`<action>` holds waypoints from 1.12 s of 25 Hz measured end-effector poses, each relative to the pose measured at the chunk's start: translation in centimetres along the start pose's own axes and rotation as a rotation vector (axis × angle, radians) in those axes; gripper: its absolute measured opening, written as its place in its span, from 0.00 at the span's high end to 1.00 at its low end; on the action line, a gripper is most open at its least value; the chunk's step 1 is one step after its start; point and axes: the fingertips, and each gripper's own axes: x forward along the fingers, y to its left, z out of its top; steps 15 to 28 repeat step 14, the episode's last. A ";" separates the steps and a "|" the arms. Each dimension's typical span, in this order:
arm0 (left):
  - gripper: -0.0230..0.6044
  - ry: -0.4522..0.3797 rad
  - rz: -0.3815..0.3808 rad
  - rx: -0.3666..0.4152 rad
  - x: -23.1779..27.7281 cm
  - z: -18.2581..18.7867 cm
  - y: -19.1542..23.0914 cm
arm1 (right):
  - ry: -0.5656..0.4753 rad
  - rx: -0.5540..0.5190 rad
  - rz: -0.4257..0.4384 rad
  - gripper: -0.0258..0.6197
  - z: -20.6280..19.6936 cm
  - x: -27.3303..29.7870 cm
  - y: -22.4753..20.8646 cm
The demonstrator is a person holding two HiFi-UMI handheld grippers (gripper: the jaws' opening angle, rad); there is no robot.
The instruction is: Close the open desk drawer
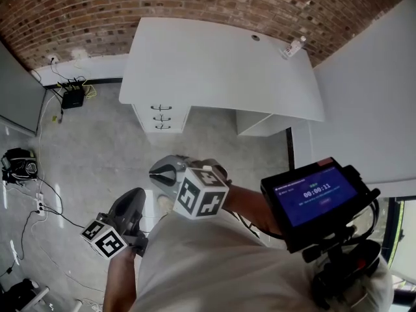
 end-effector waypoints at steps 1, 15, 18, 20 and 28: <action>0.96 0.000 0.000 0.001 0.1 -0.1 -0.1 | 0.001 -0.001 -0.002 0.93 -0.2 -0.2 0.0; 0.96 0.122 -0.072 -0.104 5.7 -7.5 -5.2 | 0.137 0.162 -0.012 0.93 -8.8 -9.0 2.9; 0.96 0.122 -0.072 -0.104 5.7 -7.5 -5.2 | 0.137 0.162 -0.012 0.93 -8.8 -9.0 2.9; 0.96 0.122 -0.072 -0.104 5.7 -7.5 -5.2 | 0.137 0.162 -0.012 0.93 -8.8 -9.0 2.9; 0.96 0.122 -0.072 -0.104 5.7 -7.5 -5.2 | 0.137 0.162 -0.012 0.93 -8.8 -9.0 2.9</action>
